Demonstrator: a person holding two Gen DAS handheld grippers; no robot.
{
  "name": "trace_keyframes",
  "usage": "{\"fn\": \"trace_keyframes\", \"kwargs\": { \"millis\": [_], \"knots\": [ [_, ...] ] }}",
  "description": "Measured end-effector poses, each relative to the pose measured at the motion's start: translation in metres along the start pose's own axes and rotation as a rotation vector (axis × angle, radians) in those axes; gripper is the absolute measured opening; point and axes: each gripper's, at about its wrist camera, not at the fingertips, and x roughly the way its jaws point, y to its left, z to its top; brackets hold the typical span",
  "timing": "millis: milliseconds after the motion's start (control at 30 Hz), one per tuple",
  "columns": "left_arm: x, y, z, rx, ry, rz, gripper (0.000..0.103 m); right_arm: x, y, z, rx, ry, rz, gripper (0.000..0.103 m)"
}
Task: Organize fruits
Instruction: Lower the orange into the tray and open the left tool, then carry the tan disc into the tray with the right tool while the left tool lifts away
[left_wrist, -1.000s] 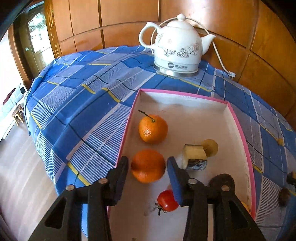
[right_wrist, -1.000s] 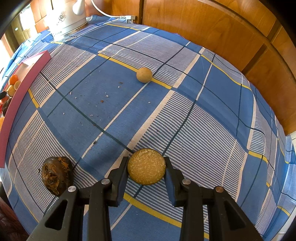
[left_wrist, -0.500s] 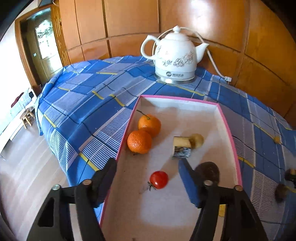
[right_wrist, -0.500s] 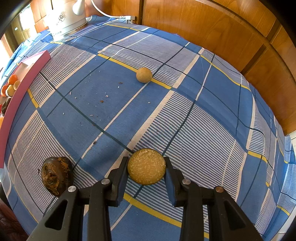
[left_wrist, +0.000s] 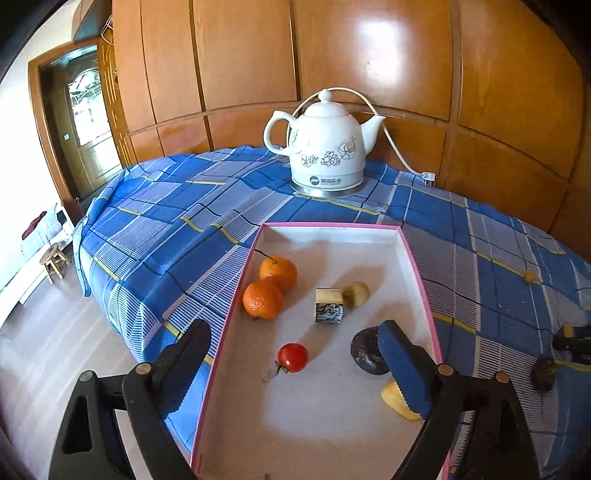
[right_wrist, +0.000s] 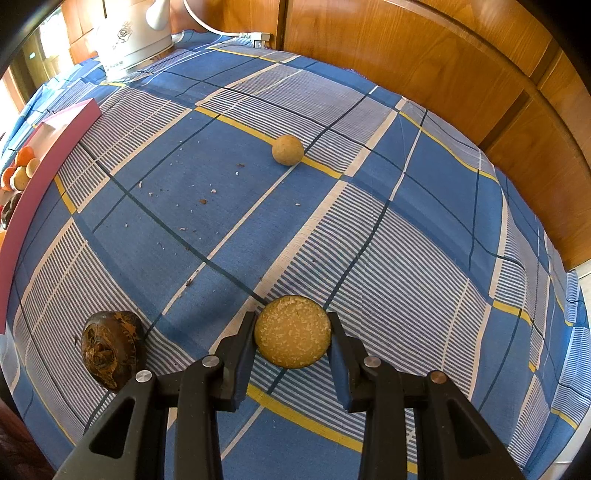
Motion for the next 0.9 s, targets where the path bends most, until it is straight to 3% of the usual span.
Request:
{"fn": "trace_keyframes", "kwargs": {
  "millis": [200, 900],
  "knots": [
    [-0.004, 0.0, -0.005, 0.004, -0.009, 0.003, 0.101, -0.001, 0.001, -0.001, 0.0, -0.002, -0.003, 0.036],
    [0.003, 0.016, -0.014, -0.027, 0.025, 0.01, 0.103, -0.006, 0.003, -0.004, 0.001, -0.012, -0.01, 0.036]
  ]
}}
